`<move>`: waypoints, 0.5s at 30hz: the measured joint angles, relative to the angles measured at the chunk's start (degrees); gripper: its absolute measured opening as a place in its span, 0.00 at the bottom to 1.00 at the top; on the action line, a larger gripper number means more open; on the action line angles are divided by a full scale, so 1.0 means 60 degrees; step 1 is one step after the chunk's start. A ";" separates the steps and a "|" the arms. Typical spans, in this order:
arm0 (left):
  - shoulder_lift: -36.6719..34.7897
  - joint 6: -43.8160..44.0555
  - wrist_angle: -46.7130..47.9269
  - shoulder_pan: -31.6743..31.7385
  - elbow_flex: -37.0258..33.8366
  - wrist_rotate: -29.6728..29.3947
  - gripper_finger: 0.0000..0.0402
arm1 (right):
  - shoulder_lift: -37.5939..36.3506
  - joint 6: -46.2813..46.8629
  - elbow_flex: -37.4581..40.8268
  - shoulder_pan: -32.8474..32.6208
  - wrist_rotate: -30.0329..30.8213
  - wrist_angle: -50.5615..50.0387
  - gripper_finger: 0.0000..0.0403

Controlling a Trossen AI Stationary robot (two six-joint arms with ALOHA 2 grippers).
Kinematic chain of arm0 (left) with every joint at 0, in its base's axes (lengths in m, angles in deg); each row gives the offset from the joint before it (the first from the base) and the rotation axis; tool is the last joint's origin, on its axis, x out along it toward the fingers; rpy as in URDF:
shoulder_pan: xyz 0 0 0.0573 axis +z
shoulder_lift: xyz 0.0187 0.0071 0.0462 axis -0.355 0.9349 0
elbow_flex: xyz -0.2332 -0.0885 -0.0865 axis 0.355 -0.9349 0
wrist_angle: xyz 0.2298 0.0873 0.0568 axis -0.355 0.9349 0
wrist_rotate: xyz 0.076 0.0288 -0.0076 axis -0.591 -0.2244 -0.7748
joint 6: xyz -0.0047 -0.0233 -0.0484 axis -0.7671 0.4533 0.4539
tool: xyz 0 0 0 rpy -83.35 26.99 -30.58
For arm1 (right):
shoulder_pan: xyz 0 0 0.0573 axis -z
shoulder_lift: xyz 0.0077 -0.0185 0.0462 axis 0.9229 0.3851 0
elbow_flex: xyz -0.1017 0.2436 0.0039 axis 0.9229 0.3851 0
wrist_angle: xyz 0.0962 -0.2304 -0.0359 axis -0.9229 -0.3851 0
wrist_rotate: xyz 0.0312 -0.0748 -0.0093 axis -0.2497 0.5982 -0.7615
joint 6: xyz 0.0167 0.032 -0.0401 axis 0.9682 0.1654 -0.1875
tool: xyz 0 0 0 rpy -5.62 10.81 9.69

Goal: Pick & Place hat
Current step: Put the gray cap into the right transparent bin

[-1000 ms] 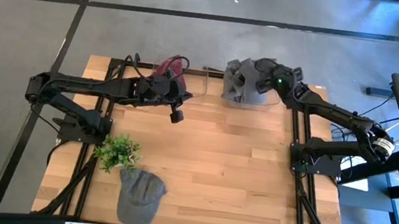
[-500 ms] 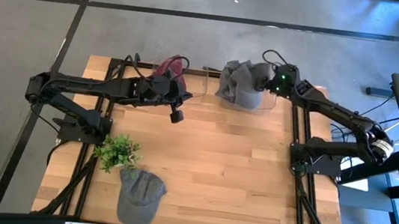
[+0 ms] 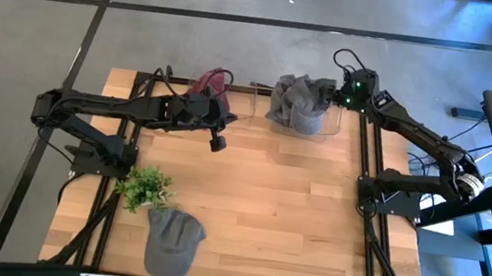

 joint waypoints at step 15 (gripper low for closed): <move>0.0000 0.0000 0.0001 0.0001 0.0000 -0.0001 0.04 | -0.0015 -0.0108 -0.2664 -0.0270 0.0977 -0.2691 0.56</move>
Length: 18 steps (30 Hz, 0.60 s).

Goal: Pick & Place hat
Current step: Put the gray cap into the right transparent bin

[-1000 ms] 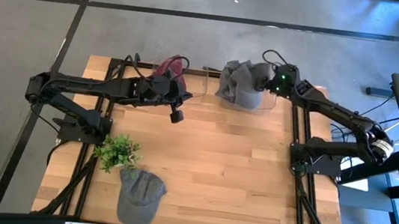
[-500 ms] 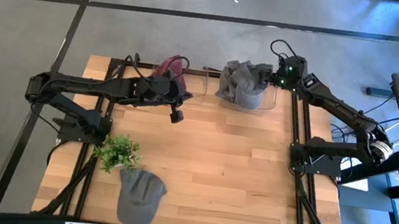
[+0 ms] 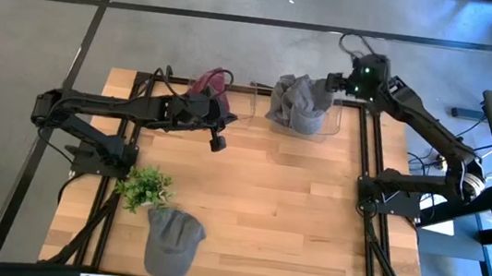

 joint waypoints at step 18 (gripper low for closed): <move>0.0000 0.0000 0.0083 0.0002 0.0000 0.0496 0.04 | -0.1818 0.4840 0.3199 -0.3444 0.1803 0.0491 0.56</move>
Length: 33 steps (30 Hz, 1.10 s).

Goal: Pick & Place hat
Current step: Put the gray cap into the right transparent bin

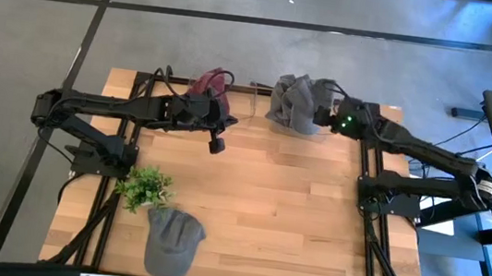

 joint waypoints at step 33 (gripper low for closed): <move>0.0000 0.0007 -0.0007 0.0000 0.0000 0.0795 0.04 | -0.0003 -0.0593 0.0913 0.0520 0.0447 0.1720 0.33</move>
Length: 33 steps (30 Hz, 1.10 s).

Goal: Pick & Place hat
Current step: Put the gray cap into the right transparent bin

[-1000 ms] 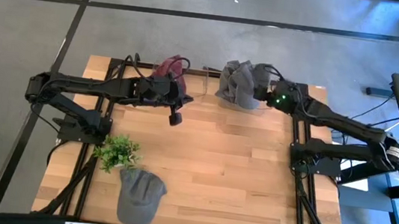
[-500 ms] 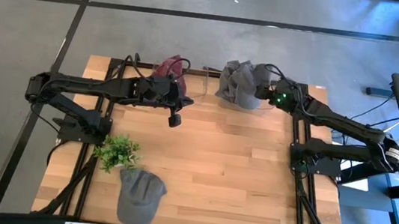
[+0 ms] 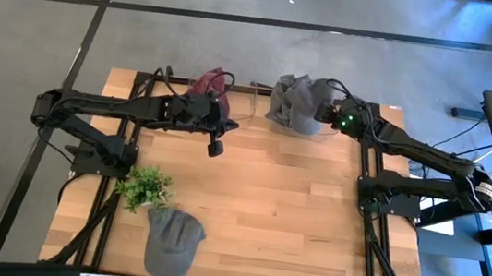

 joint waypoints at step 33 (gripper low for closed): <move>0.0000 -0.0259 0.0000 -0.0001 0.0000 0.0113 0.04 | 0.1681 -0.3896 0.0009 -0.0170 0.2909 0.0352 0.00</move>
